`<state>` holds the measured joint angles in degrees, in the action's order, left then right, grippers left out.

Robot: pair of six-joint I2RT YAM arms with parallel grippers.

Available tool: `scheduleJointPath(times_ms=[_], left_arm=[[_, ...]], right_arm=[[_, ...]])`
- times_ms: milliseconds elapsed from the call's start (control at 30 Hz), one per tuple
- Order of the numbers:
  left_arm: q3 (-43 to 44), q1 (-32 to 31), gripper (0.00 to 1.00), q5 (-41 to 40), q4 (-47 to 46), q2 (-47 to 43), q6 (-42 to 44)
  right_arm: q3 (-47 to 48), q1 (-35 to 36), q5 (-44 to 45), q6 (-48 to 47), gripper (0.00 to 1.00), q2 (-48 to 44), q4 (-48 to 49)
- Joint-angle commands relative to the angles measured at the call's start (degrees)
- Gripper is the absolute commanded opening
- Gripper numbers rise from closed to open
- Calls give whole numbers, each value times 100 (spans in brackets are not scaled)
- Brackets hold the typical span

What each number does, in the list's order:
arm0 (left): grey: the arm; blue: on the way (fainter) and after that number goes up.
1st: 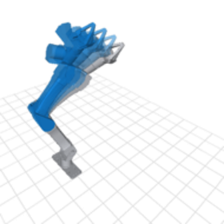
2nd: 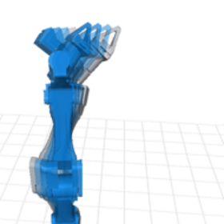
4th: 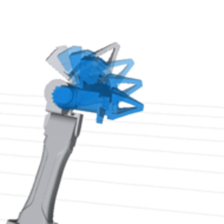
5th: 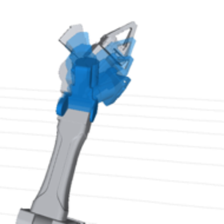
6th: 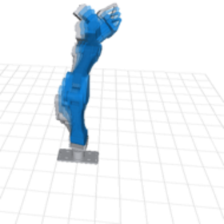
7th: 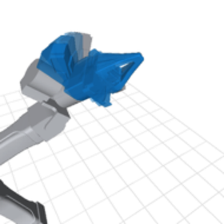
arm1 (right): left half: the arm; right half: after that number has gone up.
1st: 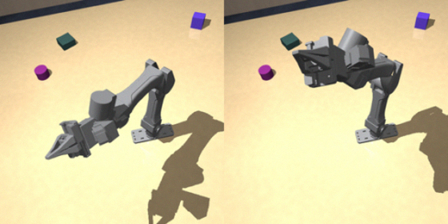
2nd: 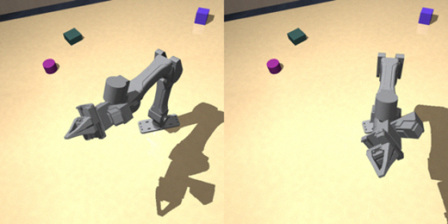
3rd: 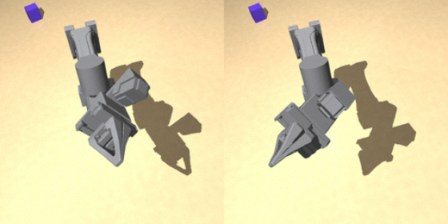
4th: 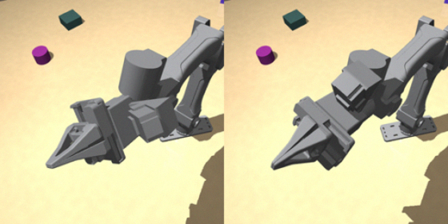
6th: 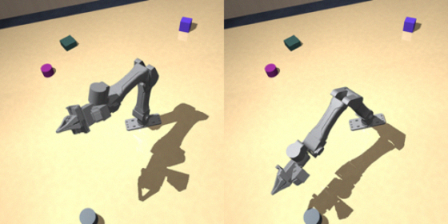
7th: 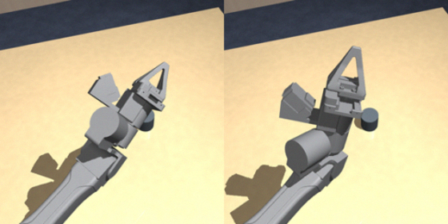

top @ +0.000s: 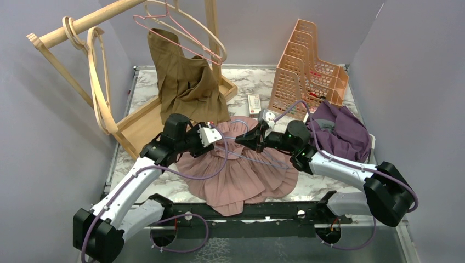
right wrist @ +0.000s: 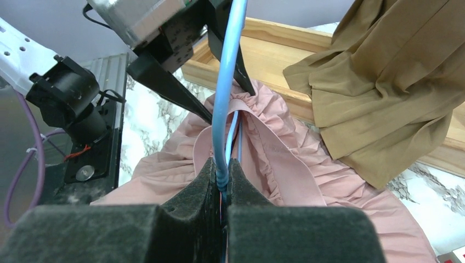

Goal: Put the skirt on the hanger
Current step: Hang the skirt on the hanger.

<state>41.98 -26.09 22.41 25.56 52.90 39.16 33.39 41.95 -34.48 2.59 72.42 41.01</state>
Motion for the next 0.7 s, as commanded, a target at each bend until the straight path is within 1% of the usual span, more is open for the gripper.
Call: scheduleJointPath(times_ms=[0,67,133,167,233,433,467,600,667], left_arm=[[-23,21,53,367,-530,304,698],[-80,24,46,582,-835,430,683],[-59,25,31,878,-977,559,632],[-10,25,26,1062,-974,625,613],[113,25,24,1484,-943,738,478],[310,32,24,2992,-919,728,-59],[306,32,23,3139,-918,725,-103],[247,33,9,3404,-921,741,-168],[231,32,7,3406,-919,741,-185]], right_arm=[[-31,32,-221,-39,1,-18,412],[-56,32,-302,-39,1,-27,436],[-54,28,-374,-39,1,-35,447],[-47,32,-426,-47,1,-35,451],[-16,32,-566,-65,1,-27,438],[124,32,-837,-68,1,63,463],[165,32,-887,-58,1,92,473],[256,32,-1026,72,1,181,643],[307,32,-1078,133,1,226,694]])
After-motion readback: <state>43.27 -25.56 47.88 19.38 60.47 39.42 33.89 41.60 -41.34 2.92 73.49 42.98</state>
